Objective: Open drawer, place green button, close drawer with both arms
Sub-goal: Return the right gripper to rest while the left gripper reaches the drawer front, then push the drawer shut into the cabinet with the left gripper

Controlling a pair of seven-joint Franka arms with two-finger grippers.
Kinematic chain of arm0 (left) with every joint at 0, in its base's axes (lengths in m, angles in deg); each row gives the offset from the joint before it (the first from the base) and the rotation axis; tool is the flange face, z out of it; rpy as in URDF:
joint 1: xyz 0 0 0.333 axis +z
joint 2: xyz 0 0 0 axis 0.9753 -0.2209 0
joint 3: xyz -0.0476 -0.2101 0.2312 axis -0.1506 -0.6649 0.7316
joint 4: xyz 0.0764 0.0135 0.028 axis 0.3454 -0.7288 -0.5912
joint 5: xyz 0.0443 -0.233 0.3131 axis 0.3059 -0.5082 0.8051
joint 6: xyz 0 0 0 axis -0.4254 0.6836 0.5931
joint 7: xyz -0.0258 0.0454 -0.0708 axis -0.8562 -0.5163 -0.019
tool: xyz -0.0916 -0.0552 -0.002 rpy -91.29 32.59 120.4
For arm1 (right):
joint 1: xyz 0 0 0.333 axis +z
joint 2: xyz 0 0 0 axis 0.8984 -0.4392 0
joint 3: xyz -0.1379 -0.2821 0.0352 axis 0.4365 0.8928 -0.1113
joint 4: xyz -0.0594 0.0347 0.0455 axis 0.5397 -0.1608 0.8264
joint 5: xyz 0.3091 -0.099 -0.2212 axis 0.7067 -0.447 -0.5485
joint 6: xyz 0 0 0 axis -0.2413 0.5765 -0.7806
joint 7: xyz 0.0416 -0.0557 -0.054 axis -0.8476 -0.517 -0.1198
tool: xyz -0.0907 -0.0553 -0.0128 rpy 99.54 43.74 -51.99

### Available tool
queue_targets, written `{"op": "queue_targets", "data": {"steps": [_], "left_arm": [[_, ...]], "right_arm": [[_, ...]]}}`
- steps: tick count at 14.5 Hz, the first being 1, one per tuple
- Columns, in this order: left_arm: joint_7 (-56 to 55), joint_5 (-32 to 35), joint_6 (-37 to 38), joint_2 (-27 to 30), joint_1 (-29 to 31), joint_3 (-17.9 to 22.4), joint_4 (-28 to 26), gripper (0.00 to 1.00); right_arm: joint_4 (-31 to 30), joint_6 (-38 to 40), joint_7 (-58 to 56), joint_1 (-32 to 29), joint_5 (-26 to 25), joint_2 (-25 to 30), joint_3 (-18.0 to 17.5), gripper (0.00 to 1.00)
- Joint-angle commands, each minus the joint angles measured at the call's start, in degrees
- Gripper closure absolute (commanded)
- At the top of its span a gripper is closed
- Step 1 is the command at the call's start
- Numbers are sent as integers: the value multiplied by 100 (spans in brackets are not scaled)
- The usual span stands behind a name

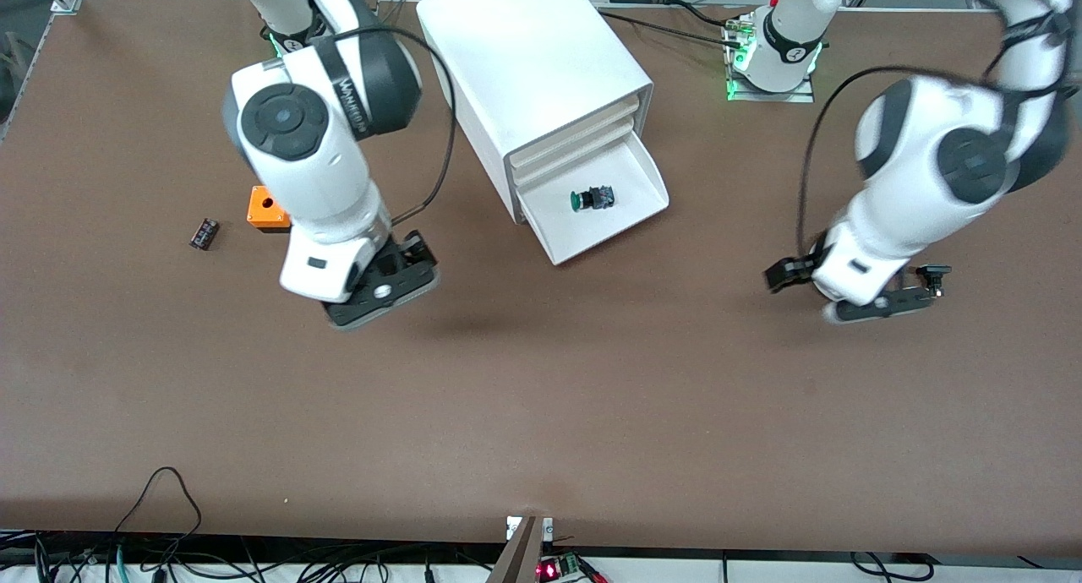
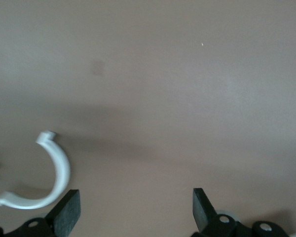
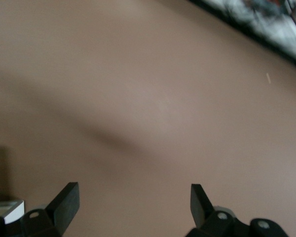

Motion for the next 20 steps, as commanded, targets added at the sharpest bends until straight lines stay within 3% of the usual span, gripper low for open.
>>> {"op": "queue_targets", "data": {"steps": [1,3,6,10,12,15,20], "left_arm": [[-1369,-2,-631,-436,-490,-59,-149,0],[-2135,7,-1080,-814,-834,-59,-299,0],[-2306,-2,-1565,-1246,-1028,-67,-545,0],[-2314,-98,-2030,-1230,-1318,-199,-1019,0],[-2314,-98,-2058,-1090,-1362,-243,-1300,0],[-2314,-125,-2031,-887,-1354,-725,-1696,0],[-2244,-125,-2005,-773,-1354,-1481,-2056,0]], "right_arm": [[-283,553,1568,-294,-108,300,-60,0],[-423,1028,1897,-663,-108,484,-60,0],[-468,1355,1810,-1601,-108,888,-60,0],[-888,1241,1037,-2316,49,1433,-61,0],[-1501,944,765,-2588,112,1932,-52,0],[-2286,450,263,-2695,121,2444,-8,0],[-2340,485,-711,-2704,129,2524,238,0]]}}
